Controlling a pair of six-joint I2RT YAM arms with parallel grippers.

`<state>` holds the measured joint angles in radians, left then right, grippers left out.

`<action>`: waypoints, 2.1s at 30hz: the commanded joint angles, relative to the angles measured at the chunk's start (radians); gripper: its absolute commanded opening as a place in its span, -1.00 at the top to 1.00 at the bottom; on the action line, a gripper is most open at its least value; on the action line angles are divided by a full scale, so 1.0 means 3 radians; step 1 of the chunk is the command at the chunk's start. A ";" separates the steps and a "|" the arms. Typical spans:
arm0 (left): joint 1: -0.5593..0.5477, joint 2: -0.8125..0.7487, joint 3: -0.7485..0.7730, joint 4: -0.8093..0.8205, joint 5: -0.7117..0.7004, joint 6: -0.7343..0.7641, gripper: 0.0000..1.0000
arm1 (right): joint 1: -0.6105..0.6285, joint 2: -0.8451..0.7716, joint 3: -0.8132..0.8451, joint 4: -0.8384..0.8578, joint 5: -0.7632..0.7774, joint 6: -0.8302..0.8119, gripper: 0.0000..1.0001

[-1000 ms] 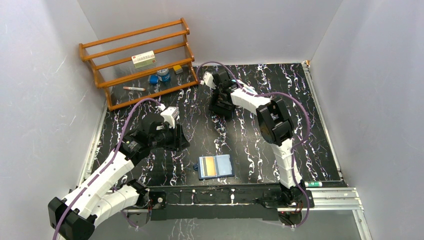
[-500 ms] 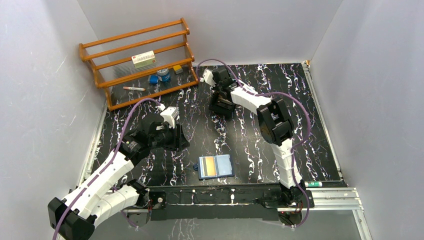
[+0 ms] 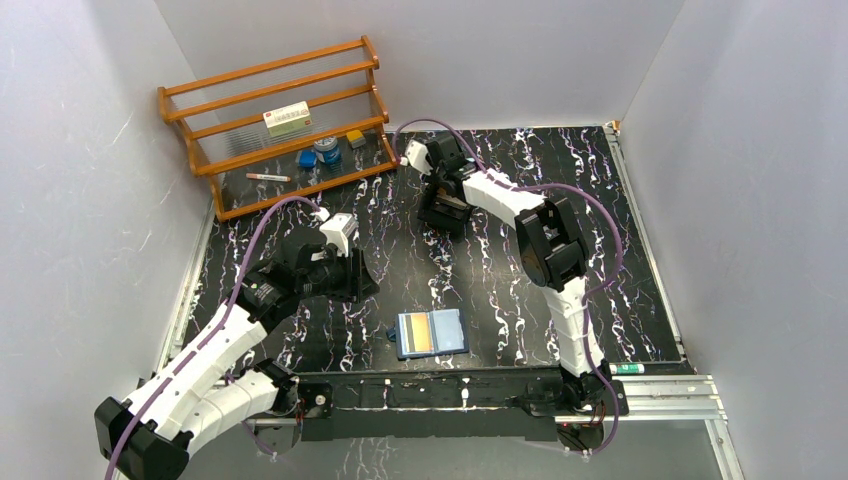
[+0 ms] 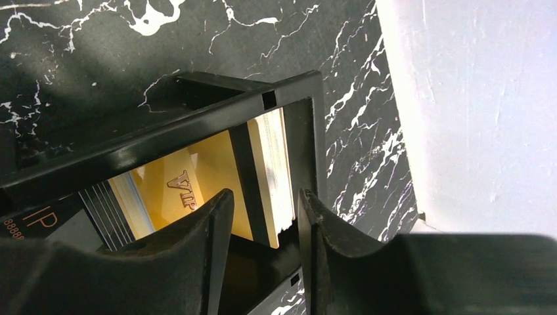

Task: Put the credit cards into the card holder
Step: Pick up the credit card from the storage box.

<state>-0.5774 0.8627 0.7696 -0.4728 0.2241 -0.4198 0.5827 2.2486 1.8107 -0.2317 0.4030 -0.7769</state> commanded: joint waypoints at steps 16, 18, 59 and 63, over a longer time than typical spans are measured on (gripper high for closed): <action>0.0001 -0.0048 0.0095 -0.0044 -0.0016 0.0034 0.14 | -0.0122 0.0166 0.0232 0.0044 -0.0067 0.0117 0.20; 0.0001 -0.0043 0.0094 -0.0039 -0.0016 0.0034 0.14 | -0.0125 0.0152 0.0236 0.0046 -0.0052 0.0127 0.27; 0.0001 -0.0037 0.0087 -0.0077 -0.0098 -0.0073 0.13 | -0.0094 -0.0228 0.0647 -0.0876 -0.0331 0.0737 1.00; -0.0001 -0.0042 0.0062 -0.0079 -0.0155 -0.0274 0.13 | -0.0081 -0.0484 0.0516 -0.0961 -0.0475 0.1131 1.00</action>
<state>-0.5774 0.8619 0.7696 -0.4801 0.2024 -0.4465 0.5514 2.2494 1.9594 -0.4858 0.3130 -0.5724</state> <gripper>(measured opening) 0.436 0.016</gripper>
